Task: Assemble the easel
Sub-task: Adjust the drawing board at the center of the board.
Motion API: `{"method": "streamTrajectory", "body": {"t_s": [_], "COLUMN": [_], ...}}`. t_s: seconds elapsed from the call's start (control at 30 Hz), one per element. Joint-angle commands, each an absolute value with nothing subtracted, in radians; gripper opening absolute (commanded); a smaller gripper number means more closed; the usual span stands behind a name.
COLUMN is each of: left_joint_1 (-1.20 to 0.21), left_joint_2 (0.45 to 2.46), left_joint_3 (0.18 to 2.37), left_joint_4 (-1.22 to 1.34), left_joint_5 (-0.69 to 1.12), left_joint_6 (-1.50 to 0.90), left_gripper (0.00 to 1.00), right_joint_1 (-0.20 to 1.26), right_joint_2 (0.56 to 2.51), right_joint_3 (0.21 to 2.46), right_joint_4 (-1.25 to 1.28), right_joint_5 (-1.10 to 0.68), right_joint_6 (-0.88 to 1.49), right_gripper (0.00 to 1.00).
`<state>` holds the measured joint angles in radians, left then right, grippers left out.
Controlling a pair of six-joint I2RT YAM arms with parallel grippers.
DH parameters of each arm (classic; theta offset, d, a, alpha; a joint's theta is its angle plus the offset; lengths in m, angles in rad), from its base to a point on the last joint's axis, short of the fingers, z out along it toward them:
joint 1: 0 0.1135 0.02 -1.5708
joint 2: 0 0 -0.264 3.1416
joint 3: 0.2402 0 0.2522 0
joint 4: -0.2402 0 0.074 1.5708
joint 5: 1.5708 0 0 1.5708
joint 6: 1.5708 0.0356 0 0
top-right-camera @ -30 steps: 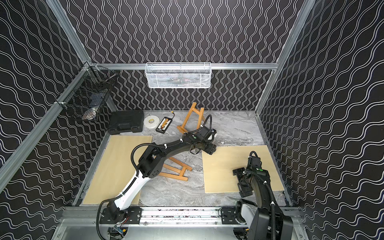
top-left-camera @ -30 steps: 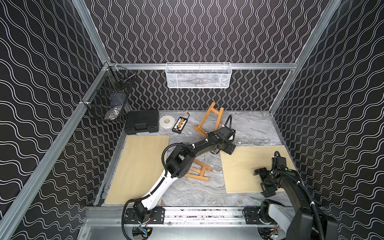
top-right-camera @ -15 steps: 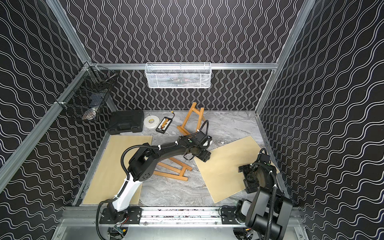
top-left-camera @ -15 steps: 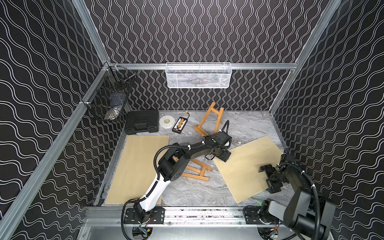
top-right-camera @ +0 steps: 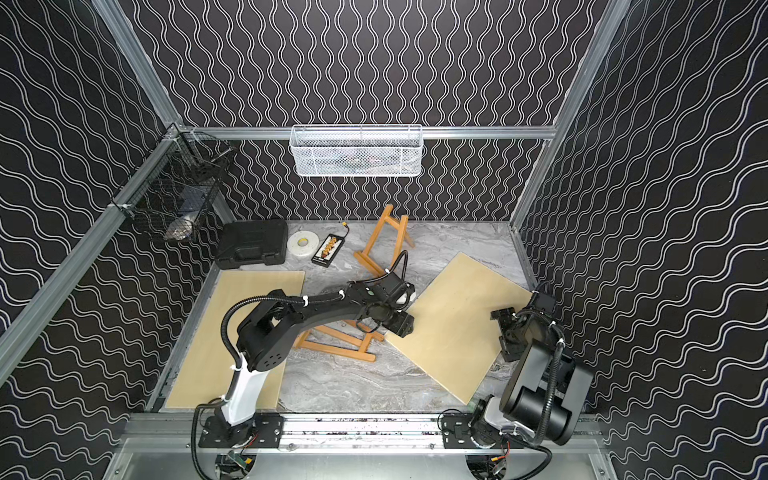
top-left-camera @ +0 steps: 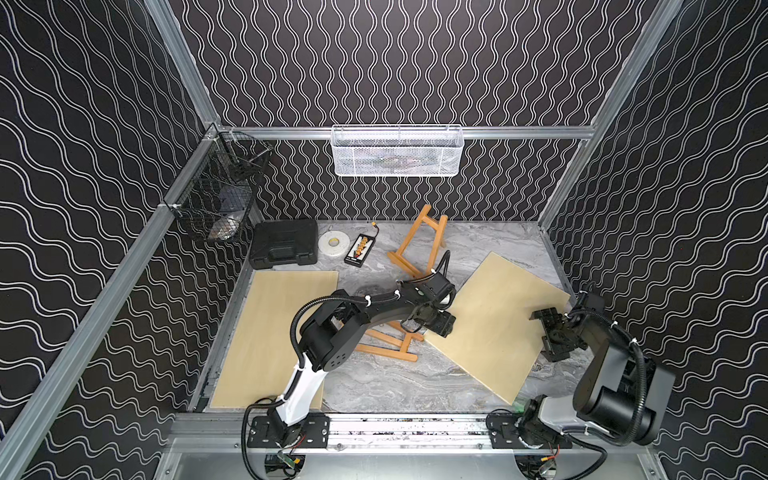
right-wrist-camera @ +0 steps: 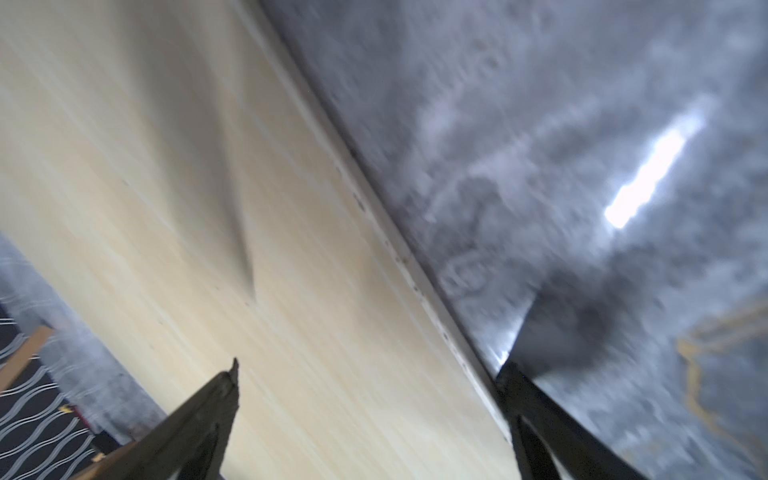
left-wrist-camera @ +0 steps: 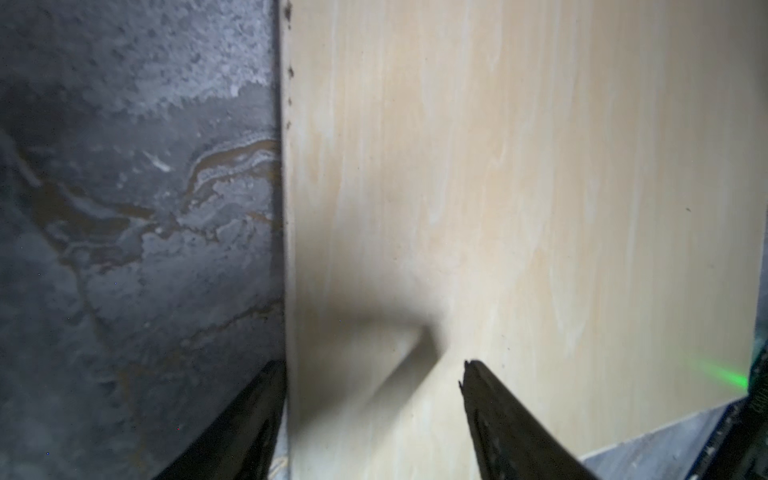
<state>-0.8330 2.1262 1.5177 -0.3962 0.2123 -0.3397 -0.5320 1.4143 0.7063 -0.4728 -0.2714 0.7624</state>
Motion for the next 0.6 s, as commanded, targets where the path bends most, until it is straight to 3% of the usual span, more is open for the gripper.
{"method": "streamTrajectory", "body": {"t_s": [0.0, 0.27, 0.57], "left_joint_1": [-0.839, -0.839, -0.838], "left_joint_2": [2.089, 2.051, 2.095], "left_joint_3": [1.488, 1.448, 1.49], "left_joint_4": [-0.338, -0.264, -0.265], "left_joint_5": [0.254, 0.173, 0.1], "left_joint_6": [-0.395, -0.469, -0.498], "left_gripper": [0.72, 0.74, 0.75], "right_joint_1": [-0.54, -0.563, -0.599], "right_joint_2": [1.423, 1.351, 1.274], "right_joint_3": [0.71, 0.654, 0.584], "right_joint_4": [-0.406, -0.532, -0.609], "right_joint_5": [-0.273, -0.174, -0.242], "right_joint_6": [0.758, 0.738, 0.692], "right_gripper": [1.0, 1.0, 1.0]}}
